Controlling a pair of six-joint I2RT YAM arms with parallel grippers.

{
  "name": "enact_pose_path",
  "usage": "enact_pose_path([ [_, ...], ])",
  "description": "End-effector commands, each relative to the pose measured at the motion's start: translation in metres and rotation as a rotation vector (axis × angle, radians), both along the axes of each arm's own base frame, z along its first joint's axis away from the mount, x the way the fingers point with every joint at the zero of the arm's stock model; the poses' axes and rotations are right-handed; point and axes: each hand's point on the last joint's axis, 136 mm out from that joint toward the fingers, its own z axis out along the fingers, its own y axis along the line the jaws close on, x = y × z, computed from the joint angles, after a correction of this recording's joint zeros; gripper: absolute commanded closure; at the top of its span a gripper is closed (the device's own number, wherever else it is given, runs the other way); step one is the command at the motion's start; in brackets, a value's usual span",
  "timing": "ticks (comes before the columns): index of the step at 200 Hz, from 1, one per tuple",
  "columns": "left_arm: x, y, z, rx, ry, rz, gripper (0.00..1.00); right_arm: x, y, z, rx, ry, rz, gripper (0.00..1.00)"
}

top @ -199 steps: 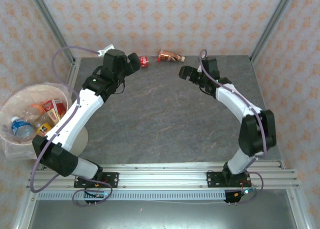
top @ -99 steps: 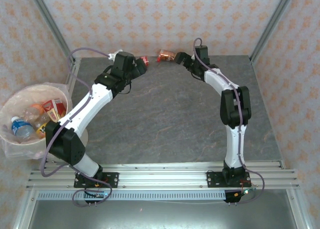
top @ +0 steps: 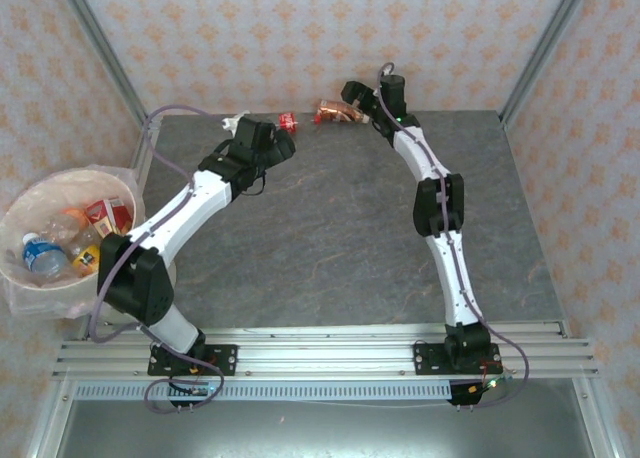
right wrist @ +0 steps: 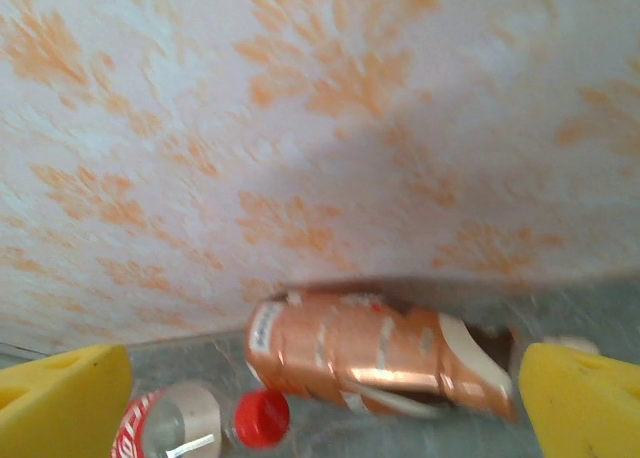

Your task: Put the plastic bottles in the bin

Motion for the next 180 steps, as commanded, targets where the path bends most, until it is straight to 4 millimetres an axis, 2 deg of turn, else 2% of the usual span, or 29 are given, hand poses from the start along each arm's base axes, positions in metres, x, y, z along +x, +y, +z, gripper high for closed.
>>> enact_pose_path([
  [1,0.038,-0.003,-0.013,-0.038,-0.037,0.001,0.00,0.003,-0.011,-0.001,0.022,0.009,0.048,0.01],
  [31,0.078,-0.020,-0.013,-0.070,-0.081,-0.043,0.00,0.010,-0.016,-0.008,0.083,-0.004,0.055,0.01],
  [37,0.084,-0.023,-0.006,-0.070,-0.097,-0.049,0.00,0.010,-0.015,-0.007,0.089,-0.012,0.061,0.01],
  [41,0.091,-0.025,-0.019,-0.063,-0.078,-0.053,0.00,0.011,-0.014,-0.009,0.092,-0.012,0.060,0.01],
  [63,0.115,-0.032,-0.023,-0.057,-0.095,-0.069,0.00,0.017,-0.021,-0.019,0.105,-0.008,0.009,0.01],
  [99,0.150,-0.024,-0.033,-0.078,-0.103,-0.051,0.00,0.022,-0.026,-0.032,0.113,0.001,-0.026,0.01],
  [137,0.171,-0.034,-0.041,-0.102,-0.108,-0.087,0.00,0.017,-0.015,-0.043,0.150,0.030,0.032,0.01],
  [180,0.182,-0.037,-0.060,-0.099,-0.066,-0.079,0.00,0.002,0.008,-0.030,0.197,0.046,0.162,0.01],
])
